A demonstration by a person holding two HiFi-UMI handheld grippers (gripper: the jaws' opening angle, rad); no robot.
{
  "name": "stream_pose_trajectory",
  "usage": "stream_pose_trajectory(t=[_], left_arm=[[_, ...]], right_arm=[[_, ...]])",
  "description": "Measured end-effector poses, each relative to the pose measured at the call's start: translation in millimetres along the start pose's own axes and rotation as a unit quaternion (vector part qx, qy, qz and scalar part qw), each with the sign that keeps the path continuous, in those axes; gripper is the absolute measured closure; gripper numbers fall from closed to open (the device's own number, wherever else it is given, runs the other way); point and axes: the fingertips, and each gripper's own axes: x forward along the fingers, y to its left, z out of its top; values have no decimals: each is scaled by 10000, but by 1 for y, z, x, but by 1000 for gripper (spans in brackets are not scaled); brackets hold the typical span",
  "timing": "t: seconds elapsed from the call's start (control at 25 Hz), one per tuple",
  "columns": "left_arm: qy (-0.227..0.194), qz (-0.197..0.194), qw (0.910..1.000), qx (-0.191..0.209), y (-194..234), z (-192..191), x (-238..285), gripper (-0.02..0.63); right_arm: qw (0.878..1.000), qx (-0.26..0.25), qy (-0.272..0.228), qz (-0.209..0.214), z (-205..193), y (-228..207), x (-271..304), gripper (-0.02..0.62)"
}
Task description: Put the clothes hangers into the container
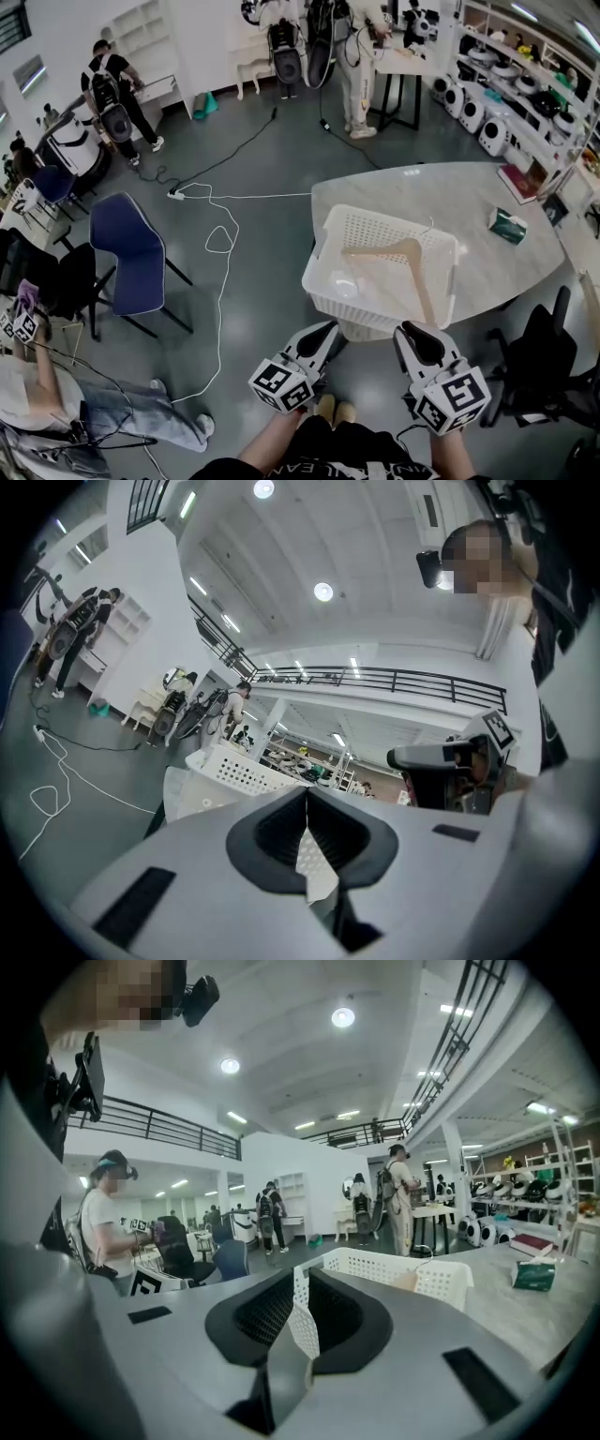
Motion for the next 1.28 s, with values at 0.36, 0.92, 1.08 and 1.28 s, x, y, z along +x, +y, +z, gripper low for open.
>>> stream_pose_trajectory(t=[0.36,0.92,1.08,1.28], left_arm=[[-6,-53,10000,41,-8,1,-2,597],[137,-142,9998,84,-23,-12,1,597],[163,-232,9995,130,-28,-13,7,597],[201,-351,9989,219,-38,-12,10,597]], right_arm=[[9989,396,-3,241,-26,17,12,531],[9965,818,84,144,-61,16,24,534],[9971,727,106,177,-64,21,33,537],[9973,707,102,175,-64,25,35,543]])
